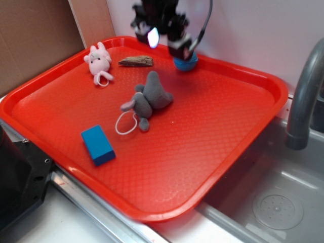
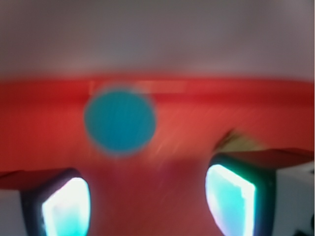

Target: Grab the blue ball.

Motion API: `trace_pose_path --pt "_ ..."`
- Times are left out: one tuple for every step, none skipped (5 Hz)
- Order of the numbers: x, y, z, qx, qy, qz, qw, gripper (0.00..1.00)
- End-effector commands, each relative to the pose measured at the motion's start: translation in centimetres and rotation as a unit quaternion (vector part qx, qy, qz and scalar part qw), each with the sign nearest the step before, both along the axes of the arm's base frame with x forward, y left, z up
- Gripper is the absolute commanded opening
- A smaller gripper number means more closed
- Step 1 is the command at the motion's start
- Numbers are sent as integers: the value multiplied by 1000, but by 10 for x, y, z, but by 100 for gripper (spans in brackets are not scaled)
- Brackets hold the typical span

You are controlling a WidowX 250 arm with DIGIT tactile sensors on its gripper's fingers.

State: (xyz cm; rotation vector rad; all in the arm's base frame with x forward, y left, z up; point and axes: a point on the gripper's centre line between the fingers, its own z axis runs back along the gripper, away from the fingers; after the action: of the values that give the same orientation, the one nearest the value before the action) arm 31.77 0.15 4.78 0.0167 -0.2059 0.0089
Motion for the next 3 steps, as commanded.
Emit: trace_pose_path --pt "26 -3 -5 24 -17 -4 1000 100" --pt "37 -2 -5 29 -11 1 1000 100" --pt "47 -4 -10 38 -3 4 999 100"
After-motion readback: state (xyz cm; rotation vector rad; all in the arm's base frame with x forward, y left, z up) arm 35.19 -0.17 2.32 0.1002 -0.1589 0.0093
